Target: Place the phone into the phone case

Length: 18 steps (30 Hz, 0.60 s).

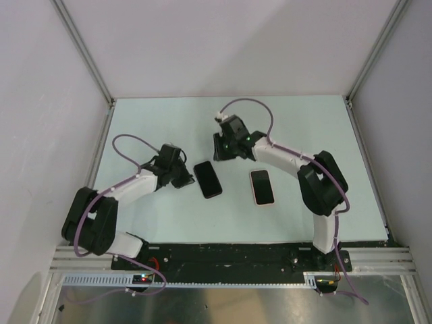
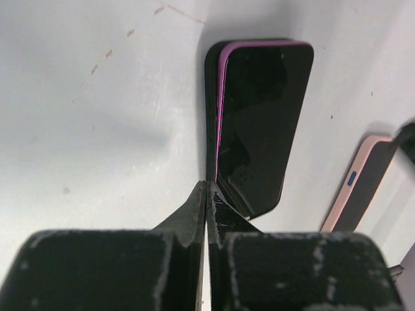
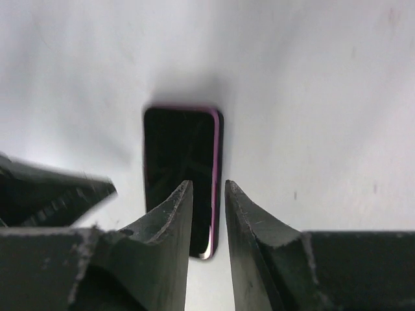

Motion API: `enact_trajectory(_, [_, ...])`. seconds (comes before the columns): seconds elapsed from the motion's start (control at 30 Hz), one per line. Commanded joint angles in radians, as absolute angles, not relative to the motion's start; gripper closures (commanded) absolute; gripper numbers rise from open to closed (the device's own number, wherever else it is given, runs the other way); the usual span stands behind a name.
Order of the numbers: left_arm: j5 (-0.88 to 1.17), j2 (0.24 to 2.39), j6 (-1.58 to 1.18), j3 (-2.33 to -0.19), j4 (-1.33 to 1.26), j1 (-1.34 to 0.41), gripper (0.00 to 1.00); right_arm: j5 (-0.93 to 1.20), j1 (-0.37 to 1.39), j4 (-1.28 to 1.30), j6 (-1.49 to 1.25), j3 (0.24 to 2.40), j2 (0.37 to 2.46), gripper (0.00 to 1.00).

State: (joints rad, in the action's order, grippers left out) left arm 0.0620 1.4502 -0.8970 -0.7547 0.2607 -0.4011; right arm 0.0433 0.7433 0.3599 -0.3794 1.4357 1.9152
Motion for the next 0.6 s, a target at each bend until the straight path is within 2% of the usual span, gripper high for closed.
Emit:
enact_trajectory(0.0, [0.053, 1.348, -0.888, -0.695, 0.281, -0.446, 0.98, 0.214, 0.692, 0.262, -0.357, 1.640, 2.047, 0.70])
enact_trajectory(0.3, [0.065, 1.262, -0.973, -0.622, 0.282, -0.587, 1.00, 0.524, 0.613, 0.266, -0.457, 2.009, 2.396, 0.71])
enact_trajectory(0.57, [0.059, 1.361, -1.016, -0.664, 0.276, -0.700, 1.00, 0.630, 0.612, 0.264, -0.488, 2.036, 2.491, 0.71])
